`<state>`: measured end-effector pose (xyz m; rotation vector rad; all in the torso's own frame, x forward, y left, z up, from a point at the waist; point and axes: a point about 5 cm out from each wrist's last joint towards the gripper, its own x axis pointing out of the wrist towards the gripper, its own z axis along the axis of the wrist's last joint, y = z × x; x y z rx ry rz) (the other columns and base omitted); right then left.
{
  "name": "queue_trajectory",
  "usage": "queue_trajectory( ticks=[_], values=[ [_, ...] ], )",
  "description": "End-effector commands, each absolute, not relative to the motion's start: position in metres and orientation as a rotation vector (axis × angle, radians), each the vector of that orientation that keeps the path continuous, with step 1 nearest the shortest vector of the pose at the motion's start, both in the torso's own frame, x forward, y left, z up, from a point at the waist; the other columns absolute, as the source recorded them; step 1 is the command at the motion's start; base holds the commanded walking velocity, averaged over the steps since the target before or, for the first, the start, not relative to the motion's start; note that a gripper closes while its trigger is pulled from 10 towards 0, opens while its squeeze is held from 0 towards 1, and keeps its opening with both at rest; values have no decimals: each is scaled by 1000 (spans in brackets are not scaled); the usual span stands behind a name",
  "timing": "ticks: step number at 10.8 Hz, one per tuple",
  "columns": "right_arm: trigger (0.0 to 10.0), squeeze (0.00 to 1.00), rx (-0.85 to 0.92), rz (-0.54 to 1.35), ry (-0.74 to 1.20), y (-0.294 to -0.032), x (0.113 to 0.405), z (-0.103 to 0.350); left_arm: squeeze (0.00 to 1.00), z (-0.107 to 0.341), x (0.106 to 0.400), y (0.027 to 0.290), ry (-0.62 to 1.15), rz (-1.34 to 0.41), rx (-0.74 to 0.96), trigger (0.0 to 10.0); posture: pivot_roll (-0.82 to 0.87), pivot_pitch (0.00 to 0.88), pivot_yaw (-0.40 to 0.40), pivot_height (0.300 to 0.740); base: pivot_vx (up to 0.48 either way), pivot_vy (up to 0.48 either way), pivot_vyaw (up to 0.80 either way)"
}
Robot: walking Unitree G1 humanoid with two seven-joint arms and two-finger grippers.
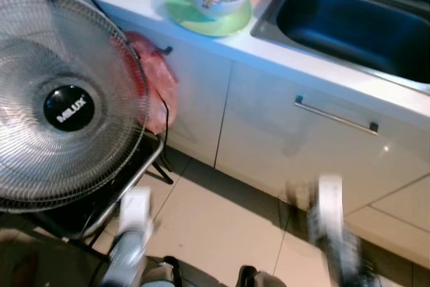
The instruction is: Kitchen organization
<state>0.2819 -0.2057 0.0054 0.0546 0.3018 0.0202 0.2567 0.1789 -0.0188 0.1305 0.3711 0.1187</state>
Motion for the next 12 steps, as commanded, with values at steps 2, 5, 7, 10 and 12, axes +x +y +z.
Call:
queue_trajectory(
  ticks=[2, 5, 7, 10, 12],
  values=[
    [10000, 0, 68, -1, 288, -209, 279, 5, 0, -16, 257, 179, 344, 123, 149, 10000, 47, 185, -41, 740, 0, 0, 0],
    [10000, 0, 62, 22, 132, -206, 303, 36, 0, 18, 283, 174, 162, 111, 160, 10000, 52, 189, -44, 740, 0, 0, 0],
    [10000, 0, 42, 24, -29, -206, 318, 69, 0, 67, 307, 171, -53, 115, 174, 10000, 54, 186, -42, 740, 0, 0, 0],
    [10000, 0, 15, 18, -244, -205, 334, 120, 0, 118, 317, 166, -326, 91, 227, 10000, 53, 180, -38, 740, 0, 0, 0],
    [10000, 0, 11, 41, -390, -195, 340, 161, 0, 160, 311, 153, -485, 65, 251, 10000, 59, 173, -33, 740, 0, 0, 0]
  ],
)
